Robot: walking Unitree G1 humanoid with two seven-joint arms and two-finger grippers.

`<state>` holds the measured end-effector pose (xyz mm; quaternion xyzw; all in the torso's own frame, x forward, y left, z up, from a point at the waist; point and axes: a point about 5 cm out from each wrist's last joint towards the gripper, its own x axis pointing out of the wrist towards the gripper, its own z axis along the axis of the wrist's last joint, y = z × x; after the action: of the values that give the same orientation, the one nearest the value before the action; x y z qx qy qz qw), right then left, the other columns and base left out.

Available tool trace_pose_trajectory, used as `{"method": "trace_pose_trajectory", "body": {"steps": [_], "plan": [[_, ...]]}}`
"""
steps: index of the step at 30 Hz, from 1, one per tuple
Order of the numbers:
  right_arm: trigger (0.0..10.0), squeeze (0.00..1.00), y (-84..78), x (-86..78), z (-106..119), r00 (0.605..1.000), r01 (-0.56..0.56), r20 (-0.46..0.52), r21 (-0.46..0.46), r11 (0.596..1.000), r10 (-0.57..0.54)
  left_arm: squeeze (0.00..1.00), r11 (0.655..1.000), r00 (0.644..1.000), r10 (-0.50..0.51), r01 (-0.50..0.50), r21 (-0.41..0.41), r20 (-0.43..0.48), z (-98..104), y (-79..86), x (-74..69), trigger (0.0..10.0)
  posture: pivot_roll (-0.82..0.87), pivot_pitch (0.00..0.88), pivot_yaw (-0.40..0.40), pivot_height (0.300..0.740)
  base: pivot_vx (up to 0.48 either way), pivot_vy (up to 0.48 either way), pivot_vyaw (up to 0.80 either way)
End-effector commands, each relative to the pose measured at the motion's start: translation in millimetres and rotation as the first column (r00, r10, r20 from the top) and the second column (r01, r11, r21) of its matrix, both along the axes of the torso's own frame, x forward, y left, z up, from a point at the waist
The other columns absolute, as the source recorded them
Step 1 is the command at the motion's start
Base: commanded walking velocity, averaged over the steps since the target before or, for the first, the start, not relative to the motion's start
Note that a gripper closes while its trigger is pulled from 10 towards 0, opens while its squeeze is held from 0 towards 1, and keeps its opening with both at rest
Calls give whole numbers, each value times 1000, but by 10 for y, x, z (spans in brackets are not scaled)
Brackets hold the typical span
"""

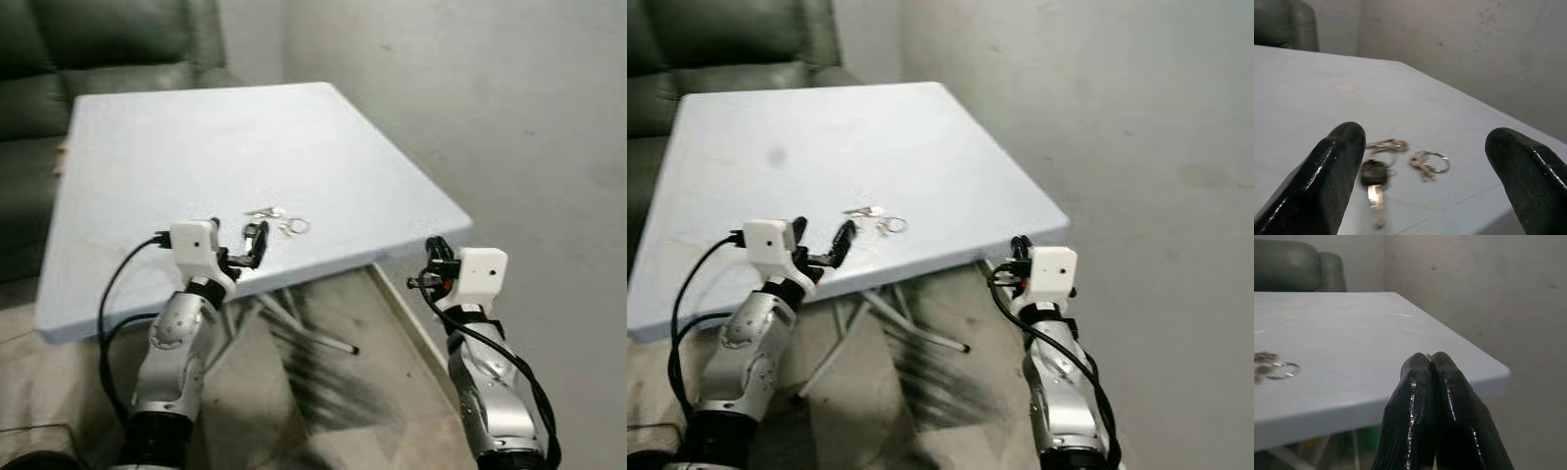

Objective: Hang keys on a hook

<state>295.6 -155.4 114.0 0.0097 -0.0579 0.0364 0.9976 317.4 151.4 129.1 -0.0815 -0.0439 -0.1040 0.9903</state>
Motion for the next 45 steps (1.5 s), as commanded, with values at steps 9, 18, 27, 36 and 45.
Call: {"method": "trace_pose_trajectory", "body": {"steps": [9,18,27,36,45], "plan": [[10000,0,-46,2,38,1000,12,10,-13,1000,-12,0,1000,1000,-13,13,20,-3,-6,-59,32,10000,-41,0,-18,740,0,0,-799],[10000,0,-55,2,36,1000,8,9,-22,1000,-8,0,998,999,-36,35,44,20,17,-97,46,10000,-42,0,-20,740,0,0,-793],[10000,0,-28,1,26,1000,2,7,-21,1000,-2,0,997,997,-66,64,41,40,20,-118,30,10000,-43,0,-19,740,0,-175,-793],[10000,0,-25,5,17,1000,1,5,-21,1000,-1,0,999,998,-48,47,17,32,38,-104,78,10000,-40,0,-16,740,0,-53,-788],[10000,0,-15,7,18,1000,2,6,-17,1000,-2,0,999,999,-42,42,23,33,34,-111,70,10000,-36,0,-18,740,0,0,-788]]}}
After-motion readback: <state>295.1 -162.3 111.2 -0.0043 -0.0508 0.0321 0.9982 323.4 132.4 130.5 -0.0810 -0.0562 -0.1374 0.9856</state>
